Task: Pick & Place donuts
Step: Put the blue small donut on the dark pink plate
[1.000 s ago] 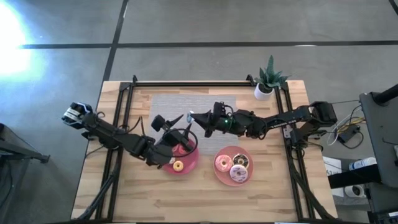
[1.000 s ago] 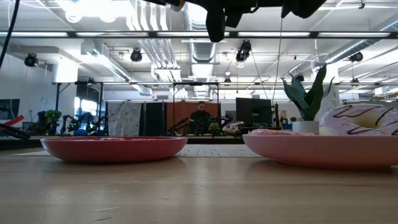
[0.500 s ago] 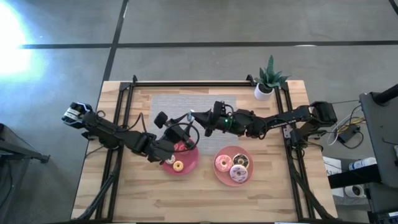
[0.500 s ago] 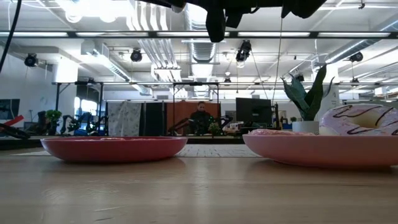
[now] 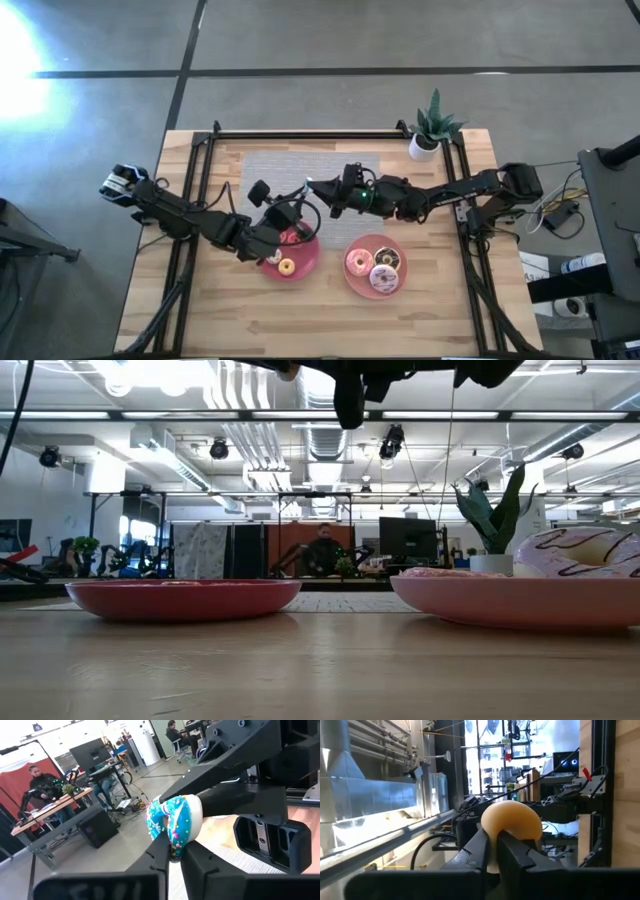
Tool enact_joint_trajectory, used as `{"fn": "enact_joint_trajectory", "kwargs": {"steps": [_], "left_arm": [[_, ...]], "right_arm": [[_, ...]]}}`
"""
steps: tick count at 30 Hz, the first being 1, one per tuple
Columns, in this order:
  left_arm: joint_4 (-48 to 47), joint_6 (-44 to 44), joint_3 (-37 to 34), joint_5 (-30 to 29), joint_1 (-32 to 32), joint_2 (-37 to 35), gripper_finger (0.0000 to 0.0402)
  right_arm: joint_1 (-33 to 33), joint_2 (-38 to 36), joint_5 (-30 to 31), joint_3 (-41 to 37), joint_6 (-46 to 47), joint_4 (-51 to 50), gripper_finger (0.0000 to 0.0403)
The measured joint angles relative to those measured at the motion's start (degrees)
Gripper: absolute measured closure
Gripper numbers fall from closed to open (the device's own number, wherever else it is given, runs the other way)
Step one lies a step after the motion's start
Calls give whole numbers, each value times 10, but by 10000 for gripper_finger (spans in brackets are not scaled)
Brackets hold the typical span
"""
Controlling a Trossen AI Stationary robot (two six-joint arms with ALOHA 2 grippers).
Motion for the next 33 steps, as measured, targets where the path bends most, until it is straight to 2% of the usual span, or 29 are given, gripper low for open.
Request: {"fn": "enact_joint_trajectory", "kwargs": {"steps": [7, 13, 17, 21, 23, 24, 28, 30, 33], "left_arm": [[-7, 2, 0, 0, 0, 0, 395], [-74, -3, 0, -2, 0, -1, 395], [-155, -70, 0, -7, -5, -5, 396], [-252, -172, 2, -2, -11, -22, 396], [-295, -205, 3, 38, -13, -30, 396], [-310, -215, 2, 78, -13, -31, 396], [-315, -219, -20, 313, -12, -19, 396], [-311, -220, -33, 370, -13, 4, 396], [-315, -233, -45, 414, -12, 43, 396]], "right_arm": [[-2, -5, -5, 0, -8, -2, 286], [-25, -11, -99, -7, -36, -6, 221], [-39, -34, -149, -23, -66, -24, 197], [-46, -85, -163, -44, -109, -140, 186], [-49, -119, -163, -49, -139, -233, 183], [-49, -137, -163, -49, -153, -278, 182], [-48, -202, -143, -49, -195, -418, 181], [-49, -230, -127, -49, -212, -463, 181], [-50, -265, -96, -49, -223, -496, 181]]}}
